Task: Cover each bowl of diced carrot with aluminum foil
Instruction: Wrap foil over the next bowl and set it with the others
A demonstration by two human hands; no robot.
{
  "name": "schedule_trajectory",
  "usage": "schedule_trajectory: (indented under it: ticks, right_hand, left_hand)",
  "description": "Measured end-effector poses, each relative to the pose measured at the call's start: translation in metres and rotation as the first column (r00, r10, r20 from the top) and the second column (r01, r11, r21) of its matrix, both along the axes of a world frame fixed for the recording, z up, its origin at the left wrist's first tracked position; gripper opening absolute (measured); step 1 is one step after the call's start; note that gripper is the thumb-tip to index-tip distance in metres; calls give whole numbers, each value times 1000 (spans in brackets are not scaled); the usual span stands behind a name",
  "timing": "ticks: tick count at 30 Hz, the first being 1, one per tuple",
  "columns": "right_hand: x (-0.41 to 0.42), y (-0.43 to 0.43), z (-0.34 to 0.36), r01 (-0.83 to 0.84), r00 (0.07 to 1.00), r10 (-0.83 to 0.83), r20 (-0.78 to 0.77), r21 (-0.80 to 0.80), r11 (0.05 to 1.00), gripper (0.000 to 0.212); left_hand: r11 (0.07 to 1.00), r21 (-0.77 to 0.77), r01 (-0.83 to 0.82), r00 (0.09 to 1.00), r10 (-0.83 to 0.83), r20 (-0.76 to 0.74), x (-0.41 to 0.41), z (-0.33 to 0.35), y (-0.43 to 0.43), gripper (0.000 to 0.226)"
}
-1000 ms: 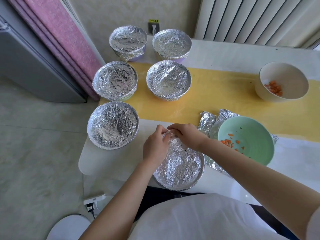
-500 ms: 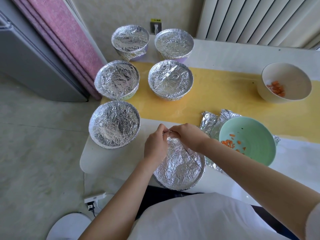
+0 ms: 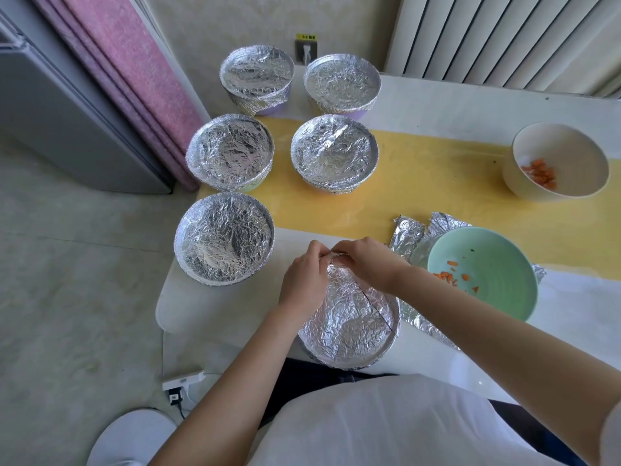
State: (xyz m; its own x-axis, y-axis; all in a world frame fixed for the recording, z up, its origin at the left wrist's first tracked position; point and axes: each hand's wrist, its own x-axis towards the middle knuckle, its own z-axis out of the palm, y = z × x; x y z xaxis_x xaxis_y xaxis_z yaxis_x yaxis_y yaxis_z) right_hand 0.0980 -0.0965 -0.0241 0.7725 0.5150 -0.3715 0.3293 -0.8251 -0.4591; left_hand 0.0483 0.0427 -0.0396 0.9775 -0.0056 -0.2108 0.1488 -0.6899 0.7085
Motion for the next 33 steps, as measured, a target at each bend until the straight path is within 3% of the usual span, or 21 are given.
schedule_trajectory:
  ticks: [4,8,21,27,33]
  right_hand:
    - [-3,-3,-1,37,995,-48,83,122,992,25]
    - [-3,-2,-6,-39,990,31,135,55,998,23]
    - [1,2,-2,90,994,-102,48,208,974,15]
    - [-3,1,-1,-49,982,43,182,28,998,29]
    - [-1,4,-1,-118,982,123,145,-45,992,30]
  left_hand:
    - [994,-70,-79,994,83,66,-2,-2,3,6]
    - [994,-69,-86,991,93,98,-2,-3,3,7]
    - [998,-47,-35,988,41,149,-3,-4,3,9]
    - [998,1,-62,984,61,169,-4,-6,0,6]
    - [999,-11,-45,975,46,218,-5,-8,-1,4]
